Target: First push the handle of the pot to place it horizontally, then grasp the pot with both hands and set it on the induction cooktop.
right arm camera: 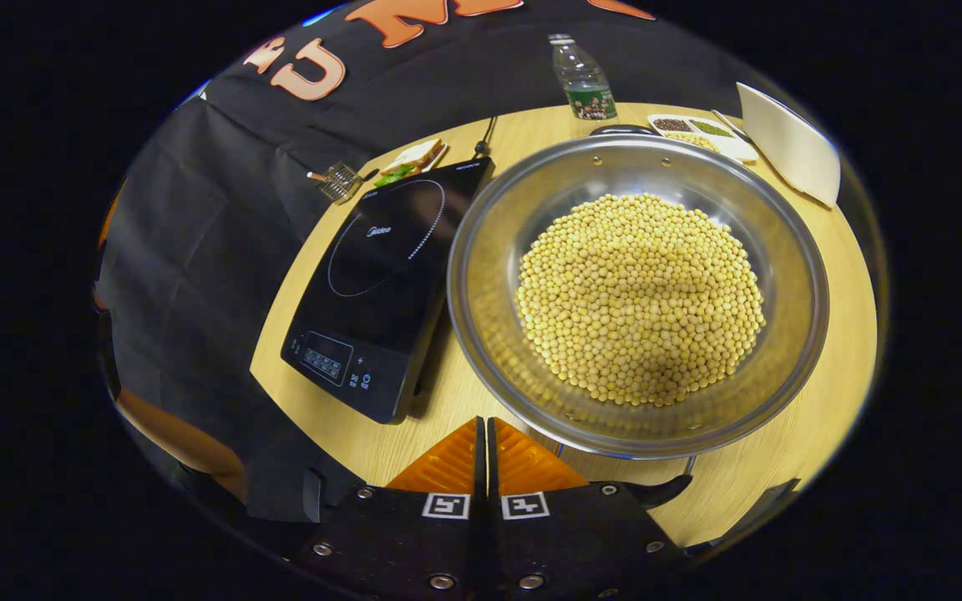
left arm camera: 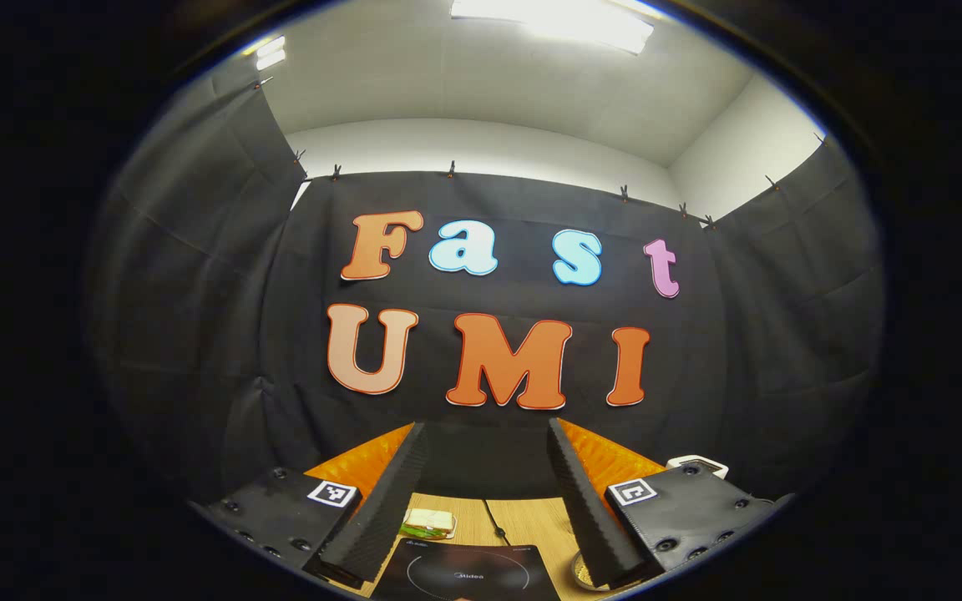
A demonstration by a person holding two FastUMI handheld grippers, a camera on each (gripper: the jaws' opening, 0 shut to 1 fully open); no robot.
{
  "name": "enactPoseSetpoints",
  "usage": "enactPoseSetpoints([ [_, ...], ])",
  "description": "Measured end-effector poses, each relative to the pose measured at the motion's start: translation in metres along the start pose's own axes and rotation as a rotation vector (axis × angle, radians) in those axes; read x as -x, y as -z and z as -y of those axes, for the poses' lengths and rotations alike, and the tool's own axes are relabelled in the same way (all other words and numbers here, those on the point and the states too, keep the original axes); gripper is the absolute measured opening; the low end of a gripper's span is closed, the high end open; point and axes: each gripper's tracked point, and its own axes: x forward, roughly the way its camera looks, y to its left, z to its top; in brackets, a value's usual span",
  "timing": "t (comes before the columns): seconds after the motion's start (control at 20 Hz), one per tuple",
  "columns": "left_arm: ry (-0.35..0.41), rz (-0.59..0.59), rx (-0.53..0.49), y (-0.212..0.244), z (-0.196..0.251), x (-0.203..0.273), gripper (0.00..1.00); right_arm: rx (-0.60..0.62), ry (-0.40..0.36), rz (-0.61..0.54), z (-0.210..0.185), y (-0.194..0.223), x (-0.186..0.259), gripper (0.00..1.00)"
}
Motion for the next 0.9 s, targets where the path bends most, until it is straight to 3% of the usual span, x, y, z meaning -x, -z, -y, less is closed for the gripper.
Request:
enactPoseSetpoints([
  [0.4, 0.023, -0.047, 0.008, 0.021, 0.005, -0.012, 0.95, -0.084, 0.002, -0.029, 0.010, 0.004, -0.005, 0.00],
  [0.9, 0.066, -0.094, 0.009, 0.044, 0.026, -0.027, 0.93, -0.119, 0.119, 0.014, 0.067, 0.001, 0.013, 0.00],
])
